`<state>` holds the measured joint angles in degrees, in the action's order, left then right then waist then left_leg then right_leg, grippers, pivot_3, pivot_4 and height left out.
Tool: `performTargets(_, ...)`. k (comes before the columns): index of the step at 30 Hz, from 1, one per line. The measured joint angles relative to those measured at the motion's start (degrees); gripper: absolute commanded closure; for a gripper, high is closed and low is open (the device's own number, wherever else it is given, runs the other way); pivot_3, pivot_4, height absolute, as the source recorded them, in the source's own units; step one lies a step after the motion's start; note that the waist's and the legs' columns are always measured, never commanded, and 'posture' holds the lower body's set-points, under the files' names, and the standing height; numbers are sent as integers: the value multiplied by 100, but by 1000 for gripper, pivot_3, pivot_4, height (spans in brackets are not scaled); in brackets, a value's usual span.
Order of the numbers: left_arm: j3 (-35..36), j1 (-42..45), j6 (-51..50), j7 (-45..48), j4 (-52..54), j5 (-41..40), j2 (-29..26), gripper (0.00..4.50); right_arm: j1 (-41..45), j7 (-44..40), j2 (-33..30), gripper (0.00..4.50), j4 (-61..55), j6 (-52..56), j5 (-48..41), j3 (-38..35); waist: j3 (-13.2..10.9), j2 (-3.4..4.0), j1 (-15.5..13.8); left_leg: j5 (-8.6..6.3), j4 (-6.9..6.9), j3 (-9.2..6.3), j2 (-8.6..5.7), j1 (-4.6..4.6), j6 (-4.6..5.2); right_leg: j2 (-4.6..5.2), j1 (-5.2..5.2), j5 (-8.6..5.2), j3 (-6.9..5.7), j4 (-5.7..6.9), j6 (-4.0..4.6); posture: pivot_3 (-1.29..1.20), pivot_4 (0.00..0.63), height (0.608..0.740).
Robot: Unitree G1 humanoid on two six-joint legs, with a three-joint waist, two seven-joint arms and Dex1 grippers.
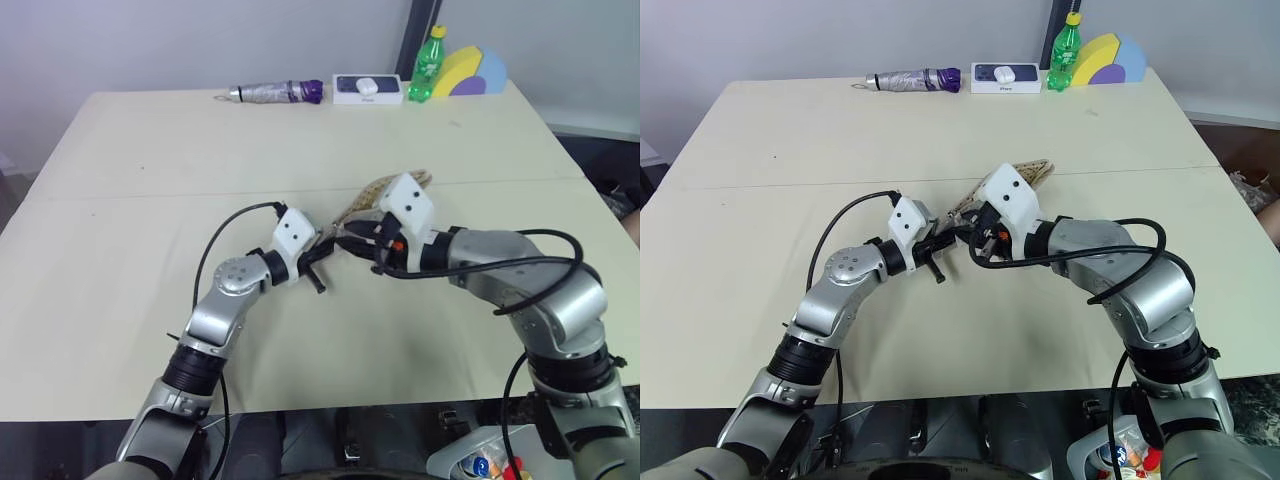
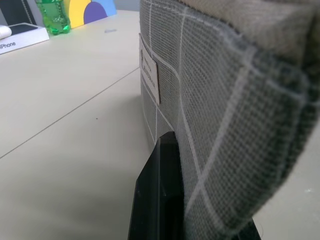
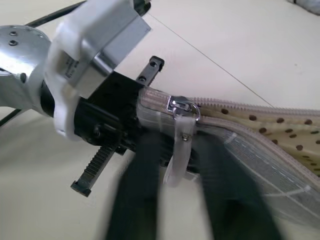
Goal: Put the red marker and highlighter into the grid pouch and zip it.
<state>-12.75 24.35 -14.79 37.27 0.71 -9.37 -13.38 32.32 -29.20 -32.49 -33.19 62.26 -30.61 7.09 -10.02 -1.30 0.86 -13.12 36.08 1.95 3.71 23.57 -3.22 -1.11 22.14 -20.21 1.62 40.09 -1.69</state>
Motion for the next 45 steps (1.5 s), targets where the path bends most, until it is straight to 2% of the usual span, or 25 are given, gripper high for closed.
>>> performTargets(9,2,-1,13,11,0,1,-19,4500,28,46,-75,4458,54,61,1,-46,0,0,3,0,1,0,0,0,0,0,0,0,0,0,0,0,150,740)
performTargets(17,-132,-107,596,299,-2,263,-420,4500,326,-322,-884,4458,262,-29,6,-336,0,0,11,0,-2,2,1,0,1,0,3,0,1,0,0,0,150,740)
performTargets(26,-179,-271,972,558,45,296,-660,4500,328,-682,-1477,4458,425,-383,87,-336,0,0,6,-1,-2,3,1,0,2,1,3,0,2,0,0,0,150,740)
performTargets(32,-108,-488,1051,683,226,239,-913,4500,151,-723,-2362,4458,1239,-1081,942,-338,0,0,18,-1,-4,6,1,-1,2,2,5,0,3,0,0,0,150,740)
performTargets(36,-87,-590,1059,737,312,176,-1036,4500,-7,-890,-2449,4458,1426,-1422,1053,-338,0,3,51,-2,-8,9,7,-7,3,-7,8,0,15,1,1,0,150,740)
performTargets(37,-65,-615,1003,767,348,120,-1048,4500,-10,-949,-2451,4198,1421,-1477,1061,-341,0,3,53,-2,-8,9,8,-7,3,-8,8,0,15,1,1,0,150,740)
performTargets(39,64,-684,725,887,433,-139,-1133,3819,-72,-1141,-2457,3588,1354,-1511,982,-435,0,3,49,-2,-7,10,8,-7,3,-8,8,0,16,1,1,0,150,740)
performTargets(41,186,-770,387,937,474,-298,-1244,3035,-191,-1333,-2470,2561,1250,-1504,856,-620,0,3,36,-2,-7,10,8,-6,3,-7,7,0,15,1,1,0,150,740)
performTargets(44,343,-1009,13,959,581,-402,-1462,1509,-433,-1507,-2481,909,1171,-1509,704,-916,-1,2,20,-2,-5,11,7,-5,3,-4,7,0,15,1,1,0,150,740)
performTargets(45,394,-1061,-37,974,644,-448,-1509,1509,-488,-1532,-2482,435,1166,-1509,675,-999,-1,2,17,-2,-5,11,7,-5,3,-2,7,0,15,1,1,0,150,740)
